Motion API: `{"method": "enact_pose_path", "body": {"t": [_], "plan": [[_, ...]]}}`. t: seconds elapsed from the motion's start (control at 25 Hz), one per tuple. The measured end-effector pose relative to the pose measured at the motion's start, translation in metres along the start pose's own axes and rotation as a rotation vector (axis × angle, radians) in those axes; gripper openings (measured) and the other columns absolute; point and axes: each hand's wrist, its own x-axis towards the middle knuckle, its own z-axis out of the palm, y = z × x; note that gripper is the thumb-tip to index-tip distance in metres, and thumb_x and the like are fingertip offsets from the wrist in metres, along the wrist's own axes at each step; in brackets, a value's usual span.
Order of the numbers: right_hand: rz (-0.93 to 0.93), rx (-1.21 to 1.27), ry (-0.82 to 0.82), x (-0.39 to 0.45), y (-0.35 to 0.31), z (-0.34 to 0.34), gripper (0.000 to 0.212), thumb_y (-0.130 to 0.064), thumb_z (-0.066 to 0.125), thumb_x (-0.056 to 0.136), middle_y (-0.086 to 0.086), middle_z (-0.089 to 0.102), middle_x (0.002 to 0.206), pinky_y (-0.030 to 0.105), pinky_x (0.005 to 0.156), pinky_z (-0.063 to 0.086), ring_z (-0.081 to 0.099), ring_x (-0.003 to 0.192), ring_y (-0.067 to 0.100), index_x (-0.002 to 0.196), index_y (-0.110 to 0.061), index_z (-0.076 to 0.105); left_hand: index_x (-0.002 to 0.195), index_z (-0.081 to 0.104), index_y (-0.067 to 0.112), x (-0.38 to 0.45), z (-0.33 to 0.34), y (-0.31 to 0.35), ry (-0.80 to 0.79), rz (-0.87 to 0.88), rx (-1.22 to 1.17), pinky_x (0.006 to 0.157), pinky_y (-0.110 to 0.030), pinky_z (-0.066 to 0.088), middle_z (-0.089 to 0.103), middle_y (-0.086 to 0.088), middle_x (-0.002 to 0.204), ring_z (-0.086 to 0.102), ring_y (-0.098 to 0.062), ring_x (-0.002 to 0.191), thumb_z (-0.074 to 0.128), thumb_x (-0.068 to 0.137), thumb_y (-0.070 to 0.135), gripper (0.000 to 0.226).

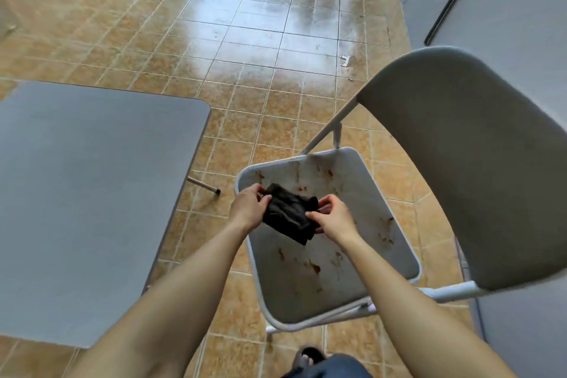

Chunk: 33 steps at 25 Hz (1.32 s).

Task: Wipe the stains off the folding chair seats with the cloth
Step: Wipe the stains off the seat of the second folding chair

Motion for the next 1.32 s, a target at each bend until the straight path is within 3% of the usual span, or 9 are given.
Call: {"method": "enact_pose_path", "body": {"t": [0.12, 0.24, 0.36, 0.44, 0.52, 0.8, 1.0, 1.08, 1.32], "plan": [[-0.194, -0.330, 0.094, 0.025, 0.030, 0.015, 0.045, -0.029, 0.077, 0.075, 0.003, 0.063, 0.103, 0.036, 0.073, 0.053, 0.061, 0.094, 0.023, 0.110, -0.020, 0.050, 0.106, 0.067, 0.016, 0.025, 0.021, -0.030, 0.108, 0.125, 0.085, 0.081, -0.034, 0.051, 0.070, -0.008, 0.104, 0.065, -0.027, 0.096, 0.057, 0.092, 0.030, 0.022], [-0.711, -0.648, 0.229, 0.046, 0.057, 0.025, 0.057, -0.041, 0.065, 0.081, -0.003, 0.049, 0.138, 0.042, 0.107, 0.037, 0.038, 0.131, 0.021, 0.133, -0.029, 0.045, 0.111, 0.065, 0.015, 0.038, 0.036, -0.064, 0.363, 0.305, 0.115, 0.084, -0.037, 0.050, 0.067, -0.007, 0.109, 0.061, -0.027, 0.101, 0.051, 0.094, 0.027, 0.025], [-0.958, -0.858, 0.034, 0.055, 0.062, 0.042, 0.060, -0.057, 0.042, 0.090, -0.012, 0.019, 0.159, 0.038, 0.117, 0.010, 0.005, 0.149, 0.018, 0.146, -0.043, 0.026, 0.137, 0.049, 0.011, 0.048, 0.044, -0.100, 0.490, 0.346, 0.178, 0.104, -0.041, 0.041, 0.054, -0.012, 0.138, 0.049, -0.031, 0.127, 0.040, 0.098, 0.026, 0.043], [-0.963, -1.035, -0.057, 0.061, 0.066, 0.058, 0.056, -0.059, 0.033, 0.093, -0.018, 0.010, 0.160, 0.038, 0.117, 0.009, 0.000, 0.149, 0.016, 0.146, -0.049, 0.017, 0.152, 0.025, 0.012, 0.054, 0.047, -0.116, 0.362, 0.306, 0.222, 0.120, -0.040, 0.022, 0.026, -0.007, 0.159, 0.022, -0.022, 0.148, 0.030, 0.102, 0.031, 0.054], [-0.973, -1.088, -0.015, 0.066, 0.072, 0.068, 0.049, -0.054, 0.031, 0.096, -0.020, 0.016, 0.159, 0.041, 0.115, 0.017, 0.009, 0.148, 0.016, 0.145, -0.051, 0.021, 0.155, 0.010, 0.013, 0.057, 0.050, -0.123, 0.225, 0.327, 0.273, 0.124, -0.037, 0.006, 0.005, -0.002, 0.164, 0.002, -0.015, 0.152, 0.024, 0.103, 0.032, 0.057], [-0.934, -1.024, 0.254, 0.091, 0.074, 0.039, 0.039, -0.025, 0.052, 0.093, -0.008, 0.049, 0.144, 0.043, 0.089, 0.046, 0.046, 0.110, 0.031, 0.129, -0.041, 0.056, 0.155, -0.005, 0.016, 0.053, 0.050, -0.125, 0.188, 0.304, 0.420, 0.123, -0.038, -0.002, -0.009, 0.002, 0.164, -0.008, -0.012, 0.151, 0.013, 0.103, 0.036, 0.059], [-0.378, -0.858, 0.635, 0.135, 0.107, -0.051, 0.039, -0.022, 0.045, 0.095, 0.005, 0.047, 0.141, 0.046, 0.099, 0.042, 0.041, 0.116, 0.042, 0.131, -0.028, 0.057, 0.154, -0.006, 0.015, 0.056, 0.053, -0.126, 0.210, 0.279, 0.415, 0.123, -0.036, -0.005, -0.010, 0.002, 0.164, -0.009, -0.011, 0.151, 0.012, 0.102, 0.037, 0.059], [-0.296, -0.717, 0.702, 0.148, 0.102, -0.043, 0.040, -0.021, 0.044, 0.094, 0.014, 0.048, 0.137, 0.044, 0.102, 0.038, 0.042, 0.118, 0.044, 0.132, -0.019, 0.057, 0.154, -0.006, 0.015, 0.056, 0.054, -0.125, 0.210, 0.279, 0.403, 0.123, -0.035, -0.006, -0.011, 0.002, 0.163, -0.010, -0.011, 0.151, 0.011, 0.102, 0.037, 0.059], [-0.801, -0.639, 0.341, 0.123, 0.040, 0.104, 0.041, -0.018, 0.051, 0.092, 0.014, 0.055, 0.132, 0.039, 0.103, 0.042, 0.053, 0.113, 0.037, 0.132, -0.022, 0.057, 0.154, -0.005, 0.015, 0.055, 0.056, -0.125, 0.230, 0.260, 0.411, 0.123, -0.037, -0.004, -0.009, 0.002, 0.164, -0.009, -0.010, 0.151, 0.012, 0.102, 0.036, 0.059]]}}
